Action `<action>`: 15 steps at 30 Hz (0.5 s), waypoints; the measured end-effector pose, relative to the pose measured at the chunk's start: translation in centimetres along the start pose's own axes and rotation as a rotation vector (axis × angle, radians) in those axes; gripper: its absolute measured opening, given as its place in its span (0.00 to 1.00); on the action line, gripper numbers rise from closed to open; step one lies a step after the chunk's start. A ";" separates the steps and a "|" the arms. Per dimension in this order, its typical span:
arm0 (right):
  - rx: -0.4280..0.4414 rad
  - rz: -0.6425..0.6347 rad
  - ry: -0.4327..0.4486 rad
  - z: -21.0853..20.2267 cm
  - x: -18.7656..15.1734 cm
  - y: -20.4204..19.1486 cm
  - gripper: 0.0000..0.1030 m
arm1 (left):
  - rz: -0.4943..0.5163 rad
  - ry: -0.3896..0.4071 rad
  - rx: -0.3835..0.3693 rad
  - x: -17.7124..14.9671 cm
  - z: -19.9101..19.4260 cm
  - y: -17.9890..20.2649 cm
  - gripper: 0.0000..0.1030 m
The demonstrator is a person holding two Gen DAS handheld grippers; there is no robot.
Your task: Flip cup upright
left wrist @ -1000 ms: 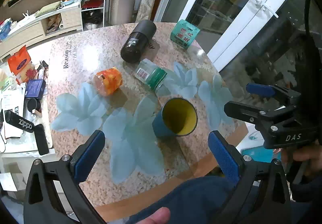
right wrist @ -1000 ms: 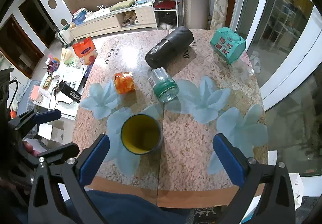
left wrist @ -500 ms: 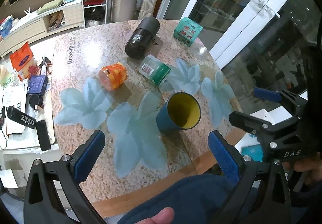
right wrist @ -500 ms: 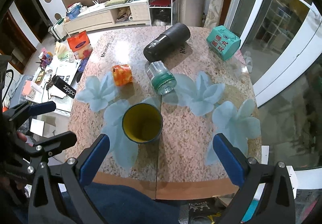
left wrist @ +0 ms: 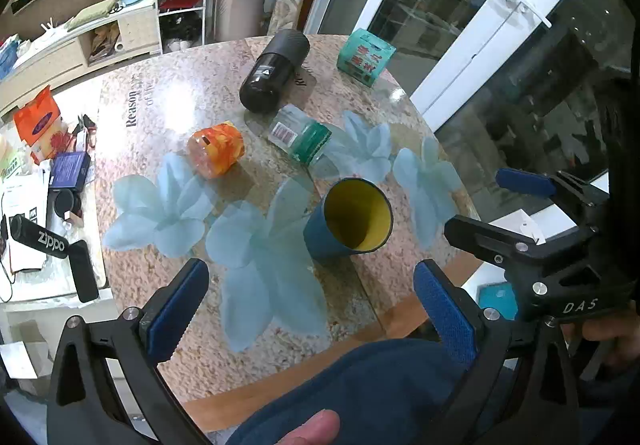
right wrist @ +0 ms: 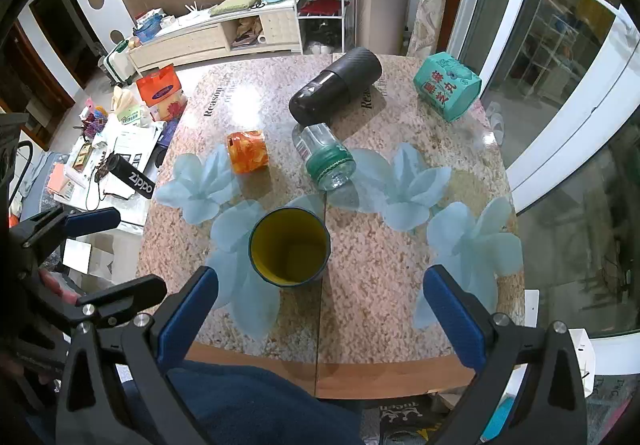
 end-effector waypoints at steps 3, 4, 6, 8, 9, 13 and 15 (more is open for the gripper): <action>-0.001 0.000 0.000 0.0 0.0 0.0 1.00 | -0.004 0.001 -0.015 0.1 -0.1 0.0 1.00; 0.000 0.000 -0.001 0.0 0.0 0.0 1.00 | -0.004 0.002 -0.016 0.1 -0.1 0.0 1.00; 0.001 0.002 -0.001 -0.1 0.0 0.0 1.00 | -0.003 0.003 -0.016 0.1 -0.1 0.0 1.00; -0.002 0.003 -0.002 -0.1 0.0 0.0 1.00 | -0.002 0.001 -0.023 0.1 -0.1 0.1 1.00; -0.004 0.005 -0.002 -0.1 -0.1 0.1 1.00 | -0.002 0.001 -0.025 0.1 -0.1 0.1 1.00; -0.006 0.010 0.000 -0.2 -0.2 0.0 1.00 | 0.006 -0.001 -0.036 0.0 0.0 0.4 1.00; -0.007 0.013 -0.002 -0.2 -0.3 0.0 1.00 | 0.006 -0.005 -0.040 0.0 0.1 0.5 1.00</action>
Point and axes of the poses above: each gripper's, at about its wrist camera, not at the fingertips, and z roughly the way its jaws point, y to its right, x to its top, the point moved 9 cm from there along z, roughly the way its jaws point, and after that the axes turned 12 degrees about -y, right-handed, at the moved point
